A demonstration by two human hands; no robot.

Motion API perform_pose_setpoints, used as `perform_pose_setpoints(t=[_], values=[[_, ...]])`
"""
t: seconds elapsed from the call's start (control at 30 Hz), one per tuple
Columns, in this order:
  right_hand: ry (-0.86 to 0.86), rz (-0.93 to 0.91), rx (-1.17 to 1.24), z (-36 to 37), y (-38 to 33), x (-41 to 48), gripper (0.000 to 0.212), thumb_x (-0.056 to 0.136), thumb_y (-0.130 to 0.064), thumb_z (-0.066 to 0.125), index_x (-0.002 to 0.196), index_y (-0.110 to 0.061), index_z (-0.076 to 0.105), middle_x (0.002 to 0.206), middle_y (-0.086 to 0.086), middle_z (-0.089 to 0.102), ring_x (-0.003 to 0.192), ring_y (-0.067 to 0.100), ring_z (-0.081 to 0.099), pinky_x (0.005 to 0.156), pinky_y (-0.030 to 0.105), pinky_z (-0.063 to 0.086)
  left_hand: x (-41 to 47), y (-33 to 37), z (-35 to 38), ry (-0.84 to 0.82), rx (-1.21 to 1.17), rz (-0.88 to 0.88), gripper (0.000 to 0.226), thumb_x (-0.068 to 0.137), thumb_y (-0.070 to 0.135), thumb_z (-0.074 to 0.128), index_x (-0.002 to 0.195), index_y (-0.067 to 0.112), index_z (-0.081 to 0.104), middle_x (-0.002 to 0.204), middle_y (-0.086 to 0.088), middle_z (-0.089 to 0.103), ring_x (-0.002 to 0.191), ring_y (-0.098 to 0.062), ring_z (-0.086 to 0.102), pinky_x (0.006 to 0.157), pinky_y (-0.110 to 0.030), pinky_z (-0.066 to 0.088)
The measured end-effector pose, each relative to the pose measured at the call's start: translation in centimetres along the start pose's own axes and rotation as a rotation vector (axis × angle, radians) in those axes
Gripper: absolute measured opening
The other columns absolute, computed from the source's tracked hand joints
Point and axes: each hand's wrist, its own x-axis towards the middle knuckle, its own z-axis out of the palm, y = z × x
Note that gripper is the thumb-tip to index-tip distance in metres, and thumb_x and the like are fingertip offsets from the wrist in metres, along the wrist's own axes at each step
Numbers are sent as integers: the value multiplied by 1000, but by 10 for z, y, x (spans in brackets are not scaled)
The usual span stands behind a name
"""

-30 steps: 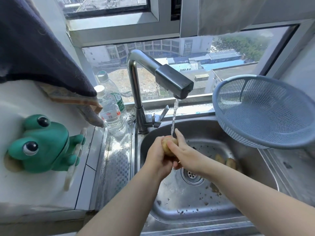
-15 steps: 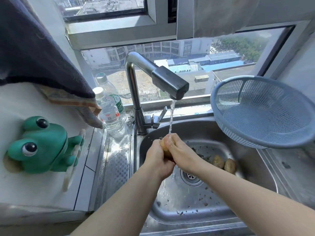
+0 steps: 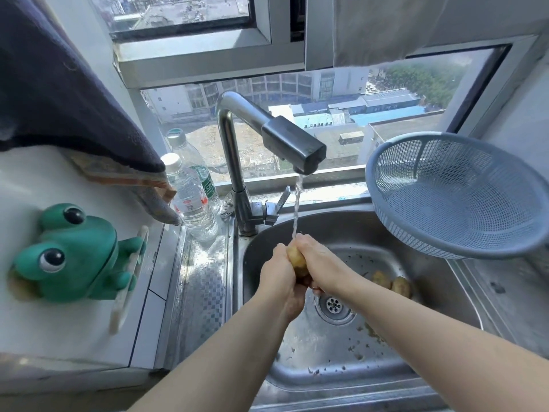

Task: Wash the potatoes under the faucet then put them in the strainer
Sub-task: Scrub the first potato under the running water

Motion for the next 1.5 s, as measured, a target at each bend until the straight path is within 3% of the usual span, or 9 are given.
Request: perform_pose_setpoints(t=[0.17, 0.3, 0.47, 0.67, 0.8, 1.03, 1.2, 1.33, 1.5], values=[[-53, -5, -120, 1, 2, -3, 32, 101, -42, 21, 102, -20, 44, 82, -2, 48, 66, 10, 46, 53, 24, 42, -1, 8, -8, 3, -13, -39, 29, 98, 14, 42, 73, 4, 52, 64, -14, 53, 61, -26, 54, 60, -34, 46], [-199, -132, -386, -8, 0, -10, 38, 97, -51, 26, 124, -25, 25, 115, 8, 57, 102, 19, 57, 91, 33, 43, 11, 22, -12, -13, -15, -147, 16, 93, 4, 48, 77, 3, 53, 55, -12, 57, 41, -23, 61, 44, -31, 53], [-255, -199, -619, -16, 0, -9, 52, 98, -43, 36, 137, -19, 12, 103, 3, 54, 93, 20, 56, 86, 32, 42, 18, 29, -12, -109, -17, -235, 33, 93, 0, 43, 61, 7, 48, 44, -3, 46, 33, -12, 48, 38, -21, 48], [-99, -507, -1051, -19, 1, -3, 49, 92, -50, 43, 130, -21, 35, 117, 1, 43, 106, 19, 49, 87, 35, 44, 14, 24, -16, -124, -58, -287, 31, 98, 11, 46, 70, 4, 55, 47, -9, 59, 38, -19, 61, 35, -26, 49], [-53, -538, -722, -14, 8, 4, 31, 93, -38, 43, 118, -21, 49, 107, -5, 48, 96, 14, 52, 89, 35, 45, 7, 21, -15, -181, -87, -261, 24, 98, 13, 45, 93, -1, 64, 68, -14, 68, 59, -23, 69, 47, -30, 56], [255, -108, 33, 10, 7, 14, 39, 97, -30, 33, 82, -14, 66, 87, 3, 63, 86, 21, 60, 83, 42, 51, -6, -3, -8, -189, -180, -78, 35, 102, 29, 43, 125, 6, 57, 119, -18, 65, 109, -28, 63, 83, -40, 55], [230, 257, 430, 7, -1, 15, 42, 100, -37, 32, 82, -12, 60, 81, 8, 60, 76, 19, 55, 73, 34, 48, -1, -19, -20, -253, 290, 284, 35, 97, 29, 52, 131, 20, 48, 126, -10, 60, 115, -23, 59, 103, -40, 46], [109, 203, 492, 10, 5, 7, 41, 102, -37, 30, 85, -9, 54, 60, 5, 41, 48, 11, 36, 46, 23, 31, 7, -3, -22, -188, 134, 363, 23, 95, 17, 56, 117, 22, 54, 104, -9, 63, 82, -19, 62, 66, -29, 52], [-117, -16, 526, 5, 10, -9, 28, 102, -20, 35, 110, -19, 62, 75, 6, 48, 54, 11, 41, 52, 22, 41, 11, 12, -21, -171, 139, 264, 8, 89, 16, 63, 86, 11, 58, 68, -10, 55, 52, -21, 48, 38, -24, 38]])
